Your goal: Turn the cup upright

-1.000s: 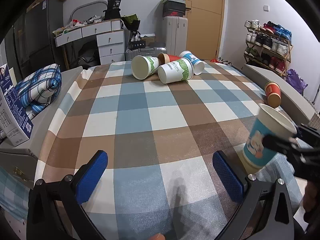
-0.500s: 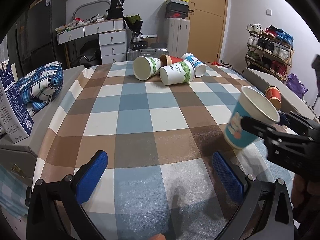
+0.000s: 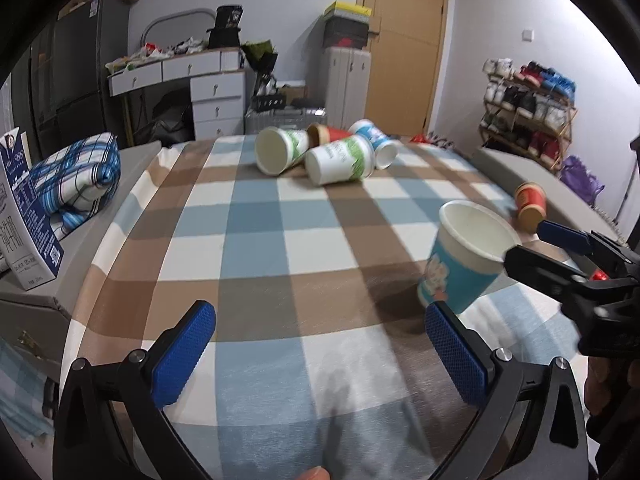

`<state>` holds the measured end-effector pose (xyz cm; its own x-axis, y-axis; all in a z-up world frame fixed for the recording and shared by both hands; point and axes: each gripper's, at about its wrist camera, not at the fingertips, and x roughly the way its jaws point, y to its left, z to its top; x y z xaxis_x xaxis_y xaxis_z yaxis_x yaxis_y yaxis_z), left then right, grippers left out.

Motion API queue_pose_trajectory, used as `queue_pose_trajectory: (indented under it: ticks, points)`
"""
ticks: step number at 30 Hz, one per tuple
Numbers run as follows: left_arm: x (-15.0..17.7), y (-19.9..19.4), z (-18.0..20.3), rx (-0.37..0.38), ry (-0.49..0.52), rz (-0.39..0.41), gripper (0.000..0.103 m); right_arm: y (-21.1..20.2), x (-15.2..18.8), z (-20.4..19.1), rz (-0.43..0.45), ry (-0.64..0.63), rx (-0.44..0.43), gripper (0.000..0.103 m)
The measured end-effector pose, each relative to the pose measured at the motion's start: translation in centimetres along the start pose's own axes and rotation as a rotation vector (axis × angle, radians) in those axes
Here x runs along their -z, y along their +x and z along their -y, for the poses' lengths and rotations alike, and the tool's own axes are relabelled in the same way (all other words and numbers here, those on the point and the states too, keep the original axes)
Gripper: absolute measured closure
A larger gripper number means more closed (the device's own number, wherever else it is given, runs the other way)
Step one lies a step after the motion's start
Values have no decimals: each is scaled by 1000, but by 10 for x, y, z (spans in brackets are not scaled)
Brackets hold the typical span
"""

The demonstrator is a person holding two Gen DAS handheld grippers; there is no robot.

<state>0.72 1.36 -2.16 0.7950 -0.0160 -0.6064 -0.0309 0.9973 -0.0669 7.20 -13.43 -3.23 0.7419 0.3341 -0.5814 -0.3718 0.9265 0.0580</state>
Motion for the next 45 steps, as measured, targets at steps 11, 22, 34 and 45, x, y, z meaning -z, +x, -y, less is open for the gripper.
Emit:
queue_pose_trajectory:
  ticks: [11,22,34,45]
  points:
    - [-5,-22,23,62,34,90,1,-50,8,33,112,64,-73,0]
    - [-5,-21,33,63,62,100,1,-64,16,39,143,67,-128,0]
    - [-2,-24,36,69,71,105,1,-68,17,46,166,81,-119,0]
    - [-3,-25,33,61,57,109,1,-71,19,54,180,114,-125,0]
